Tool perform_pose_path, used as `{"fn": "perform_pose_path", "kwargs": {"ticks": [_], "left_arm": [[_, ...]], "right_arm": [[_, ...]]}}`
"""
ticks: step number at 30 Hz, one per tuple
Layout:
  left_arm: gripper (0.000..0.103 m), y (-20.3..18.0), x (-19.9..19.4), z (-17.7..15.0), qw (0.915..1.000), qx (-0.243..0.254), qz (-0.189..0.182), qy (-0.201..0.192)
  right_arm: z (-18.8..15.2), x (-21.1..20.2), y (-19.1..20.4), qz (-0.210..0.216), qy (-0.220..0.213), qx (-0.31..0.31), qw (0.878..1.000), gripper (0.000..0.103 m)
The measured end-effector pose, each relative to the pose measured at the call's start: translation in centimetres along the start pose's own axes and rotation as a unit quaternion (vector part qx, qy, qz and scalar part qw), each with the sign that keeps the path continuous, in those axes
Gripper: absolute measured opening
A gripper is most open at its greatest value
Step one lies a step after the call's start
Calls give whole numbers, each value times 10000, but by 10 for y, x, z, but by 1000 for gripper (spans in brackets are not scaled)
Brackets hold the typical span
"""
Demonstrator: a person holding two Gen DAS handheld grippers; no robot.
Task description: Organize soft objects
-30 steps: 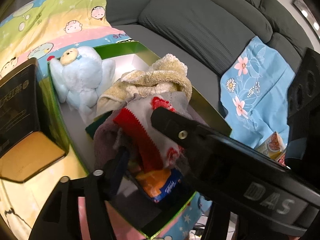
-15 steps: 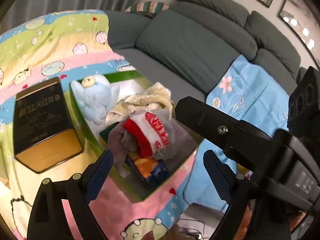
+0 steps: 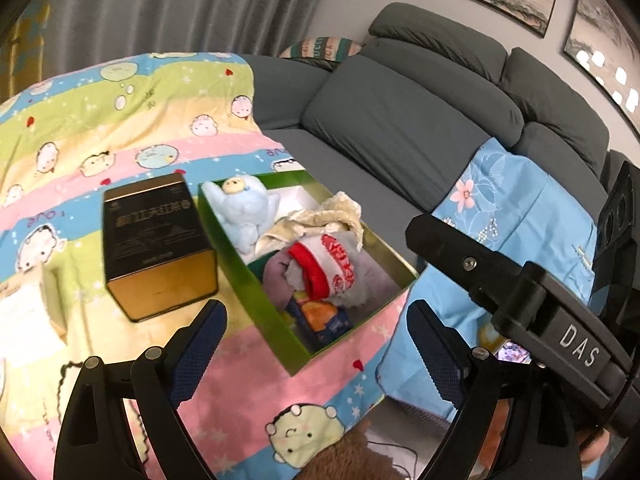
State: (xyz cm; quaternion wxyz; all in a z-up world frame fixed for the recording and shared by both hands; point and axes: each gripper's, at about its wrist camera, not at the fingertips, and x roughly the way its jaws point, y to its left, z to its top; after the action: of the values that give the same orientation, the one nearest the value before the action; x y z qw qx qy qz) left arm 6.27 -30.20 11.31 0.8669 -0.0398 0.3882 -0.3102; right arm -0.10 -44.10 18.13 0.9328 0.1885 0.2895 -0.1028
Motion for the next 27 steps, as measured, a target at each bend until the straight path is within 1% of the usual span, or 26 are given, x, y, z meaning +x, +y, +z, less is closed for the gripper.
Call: {"fn": "perform_pose_path", "kwargs": {"ticks": [5, 13, 18, 22, 27], "left_arm": [[92, -3, -11, -7, 9997, 132, 220, -61], [92, -7, -22, -15, 9994, 225, 245, -85], [92, -3, -26, -20, 9997, 174, 178, -37], [92, -2, -27, -24, 9994, 181, 289, -14], [92, 2, -24, -29, 9992, 158, 344, 84]], "right_arm": [[-5, -11, 8, -118, -44, -49, 9999, 102], [-13, -25, 15, -194, -82, -102, 9997, 102], [-17, -30, 16, -289, -91, -77, 9995, 102], [-21, -30, 16, -348, -46, -82, 9993, 102], [-24, -30, 17, -382, -1, -95, 9992, 102]]}}
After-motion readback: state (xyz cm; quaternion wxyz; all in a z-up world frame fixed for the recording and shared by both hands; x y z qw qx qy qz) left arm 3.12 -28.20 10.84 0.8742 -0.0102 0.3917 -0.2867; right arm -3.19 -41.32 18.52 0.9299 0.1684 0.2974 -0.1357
